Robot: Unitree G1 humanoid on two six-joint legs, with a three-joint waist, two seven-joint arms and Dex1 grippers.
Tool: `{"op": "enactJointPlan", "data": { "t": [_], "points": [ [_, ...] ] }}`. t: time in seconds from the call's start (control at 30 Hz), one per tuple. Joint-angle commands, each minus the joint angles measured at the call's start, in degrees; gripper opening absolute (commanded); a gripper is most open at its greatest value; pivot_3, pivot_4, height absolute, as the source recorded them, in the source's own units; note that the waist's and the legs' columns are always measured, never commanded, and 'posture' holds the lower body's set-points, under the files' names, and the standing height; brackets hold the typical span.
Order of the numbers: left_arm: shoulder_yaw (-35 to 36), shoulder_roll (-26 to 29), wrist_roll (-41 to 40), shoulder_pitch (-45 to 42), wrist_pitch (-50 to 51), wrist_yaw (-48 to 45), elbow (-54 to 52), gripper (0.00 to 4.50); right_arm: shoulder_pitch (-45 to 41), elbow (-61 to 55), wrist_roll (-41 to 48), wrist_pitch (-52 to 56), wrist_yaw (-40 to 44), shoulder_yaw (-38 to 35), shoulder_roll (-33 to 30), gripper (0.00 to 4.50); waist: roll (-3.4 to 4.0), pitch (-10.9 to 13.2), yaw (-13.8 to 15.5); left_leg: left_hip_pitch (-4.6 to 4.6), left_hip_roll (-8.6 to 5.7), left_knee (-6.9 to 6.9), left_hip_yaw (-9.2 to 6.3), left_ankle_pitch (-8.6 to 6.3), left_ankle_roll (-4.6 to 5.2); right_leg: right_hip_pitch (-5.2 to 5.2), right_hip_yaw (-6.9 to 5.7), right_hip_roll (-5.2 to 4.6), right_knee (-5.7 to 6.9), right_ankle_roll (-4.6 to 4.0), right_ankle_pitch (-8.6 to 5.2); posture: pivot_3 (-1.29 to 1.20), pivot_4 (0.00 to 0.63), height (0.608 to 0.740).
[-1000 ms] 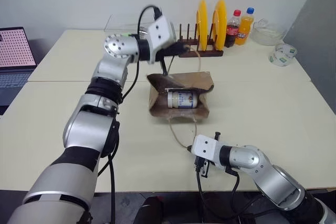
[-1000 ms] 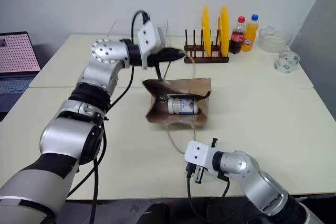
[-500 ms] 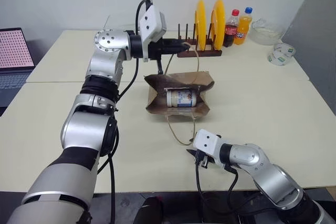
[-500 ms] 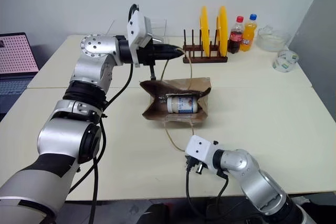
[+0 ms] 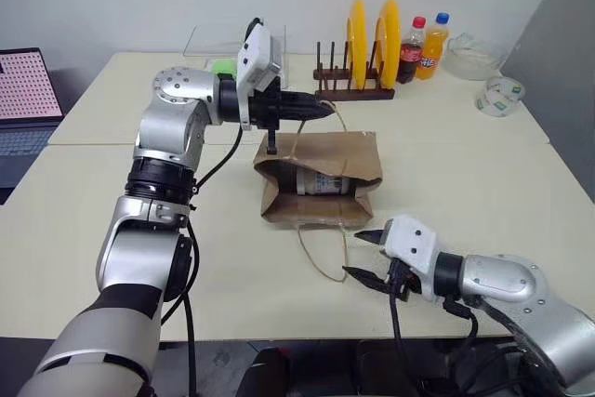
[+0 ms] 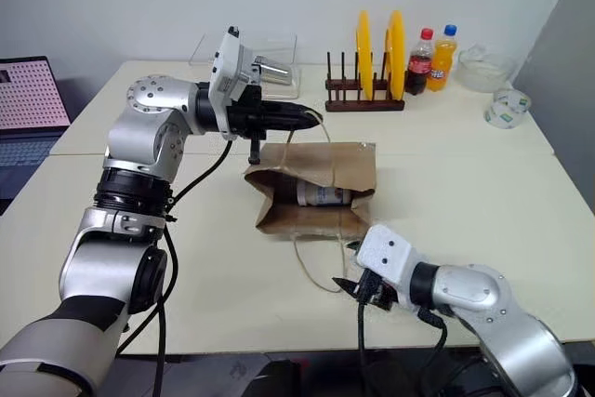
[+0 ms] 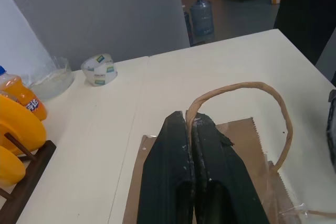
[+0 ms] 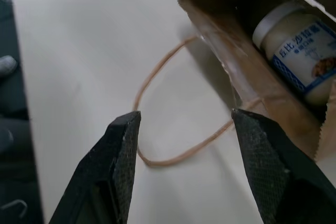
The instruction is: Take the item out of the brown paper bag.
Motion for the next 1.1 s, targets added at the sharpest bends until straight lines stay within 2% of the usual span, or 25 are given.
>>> {"op": "enactJointPlan", "data": {
  "t": [0.03, 0.2, 0.4, 0.5, 0.57, 0.77, 0.93, 1.1],
  "points": [
    [2.24, -0.15, -1.64, -2.68, 0.74, 1.49, -0.78, 0.00, -7.18, 2.17, 2.39, 2.04, -4.31, -1.05, 5.04, 2.89, 0.00, 0.00, -0.22, 0.01, 0.01, 0.00, 0.01, 0.00, 0.00, 0.00, 0.00, 0.00, 0.01, 0.00, 0.00, 0.00, 0.150, 0.740],
    [2.90, -0.48, -1.57, -5.15, -0.37, 2.23, 2.06, 0.00, -17.45, 14.42, -2.07, 1.42, -12.23, 6.30, 12.07, 2.89, 0.01, 0.00, -0.38, 0.01, 0.00, -0.01, 0.00, 0.03, -0.06, -0.07, 0.00, 0.01, 0.04, -0.01, 0.00, 0.00, 0.150, 0.740],
    [3.54, -0.55, -1.01, -7.12, -2.30, 2.07, 4.89, 0.00, -21.94, 25.22, -9.09, -4.78, -16.90, 12.04, 11.54, 2.89, 0.01, 0.00, -0.42, -0.19, -0.04, -0.01, 0.02, 0.13, -0.24, -0.28, 0.02, -0.05, 0.02, -0.01, 0.01, 0.00, 0.150, 0.740],
    [3.54, -0.59, -0.77, -7.36, -3.15, 1.90, 5.50, 0.00, -24.13, 28.52, -11.41, -6.61, -18.03, 12.96, 11.64, 3.47, 0.01, 0.00, -0.71, -0.25, -0.04, -0.01, 0.03, 0.14, -0.25, -0.34, 0.02, -0.05, 0.03, -0.01, 0.01, 0.00, 0.150, 0.740],
    [3.53, -0.64, -0.80, -7.41, -3.42, 1.87, 5.69, 0.00, -25.31, 30.01, -12.36, -7.32, -18.05, 13.32, 11.59, 4.10, 0.01, 0.00, -0.90, -0.25, -0.03, -0.01, 0.01, 0.14, -0.25, -0.34, 0.01, -0.05, 0.04, -0.01, 0.01, 0.00, 0.150, 0.740],
    [3.69, -0.79, -0.94, -7.79, -4.01, 1.92, 6.07, 0.00, -30.19, 35.16, -16.79, -10.30, -13.73, 20.12, 7.52, 4.10, 0.01, 0.00, -1.42, -0.24, -0.04, 0.00, 0.02, 0.14, -0.25, -0.33, 0.01, -0.04, 0.05, -0.01, 0.01, 0.00, 0.150, 0.740],
    [4.61, -1.00, -1.28, -9.48, -3.90, 2.99, 7.59, 0.00, -34.64, 40.20, -27.18, -15.97, -10.86, 30.36, 2.23, 4.10, 0.01, 0.00, -1.53, -0.24, -0.04, 0.01, 0.03, 0.15, -0.25, -0.34, 0.01, -0.03, 0.06, -0.01, 0.01, 0.00, 0.150, 0.740],
    [5.37, -0.85, -1.15, -11.10, -3.94, 3.73, 9.83, 0.00, -36.28, 42.81, -34.50, -21.50, -9.29, 34.18, 1.56, 4.10, 0.01, 0.00, -1.55, -0.25, -0.03, 0.01, 0.04, 0.15, -0.26, -0.36, 0.01, -0.04, 0.05, -0.01, 0.01, 0.00, 0.150, 0.740]
  ]
}}
